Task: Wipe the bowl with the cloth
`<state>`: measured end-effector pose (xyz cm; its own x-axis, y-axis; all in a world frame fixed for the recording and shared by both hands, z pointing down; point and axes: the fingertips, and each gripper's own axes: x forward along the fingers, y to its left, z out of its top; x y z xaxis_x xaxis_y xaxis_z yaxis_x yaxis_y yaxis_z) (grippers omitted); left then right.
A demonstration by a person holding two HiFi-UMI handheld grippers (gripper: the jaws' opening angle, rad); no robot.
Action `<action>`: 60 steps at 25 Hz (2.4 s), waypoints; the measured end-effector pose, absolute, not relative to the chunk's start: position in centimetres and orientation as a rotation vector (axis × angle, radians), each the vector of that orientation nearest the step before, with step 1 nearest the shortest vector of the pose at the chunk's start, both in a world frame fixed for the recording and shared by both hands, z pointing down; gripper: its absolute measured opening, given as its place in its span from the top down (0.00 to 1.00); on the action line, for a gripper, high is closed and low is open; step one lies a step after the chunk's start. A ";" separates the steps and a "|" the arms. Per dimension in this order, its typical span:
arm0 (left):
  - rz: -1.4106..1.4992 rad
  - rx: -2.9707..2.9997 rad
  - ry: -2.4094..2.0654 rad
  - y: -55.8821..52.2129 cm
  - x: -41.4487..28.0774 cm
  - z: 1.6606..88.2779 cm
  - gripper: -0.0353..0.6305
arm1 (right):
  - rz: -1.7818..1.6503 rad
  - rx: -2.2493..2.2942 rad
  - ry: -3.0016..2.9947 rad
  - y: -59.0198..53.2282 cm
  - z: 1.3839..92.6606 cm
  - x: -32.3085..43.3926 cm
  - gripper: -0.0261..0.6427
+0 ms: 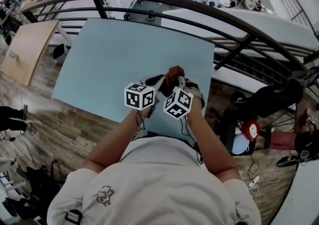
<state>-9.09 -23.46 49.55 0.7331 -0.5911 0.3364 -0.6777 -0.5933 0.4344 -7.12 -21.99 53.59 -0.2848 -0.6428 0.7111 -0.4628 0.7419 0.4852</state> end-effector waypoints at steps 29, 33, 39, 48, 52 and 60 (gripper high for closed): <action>0.271 2.565 -0.975 -23.3 -8.5 46.4 0.91 | -0.214 0.834 -1.951 -21.9 52.0 -7.3 0.80; 0.234 2.581 -0.995 -23.6 -8.8 45.8 0.91 | -0.183 0.786 -2.004 -20.3 52.7 -9.3 0.80; 0.268 2.572 -1.037 -24.8 -9.9 46.1 0.90 | -0.194 0.751 -1.983 -19.7 53.4 -8.9 0.80; 0.258 2.516 -1.047 -25.3 -11.2 47.2 0.91 | -0.252 0.859 -1.922 -21.7 51.2 -5.2 0.80; 0.270 2.520 -0.998 -25.0 -10.4 47.4 0.91 | -0.268 0.904 -1.912 -23.1 49.8 -4.4 0.80; 0.157 2.491 -0.954 -24.2 -9.1 45.9 0.91 | -0.297 0.878 -1.932 -22.9 50.2 -7.1 0.80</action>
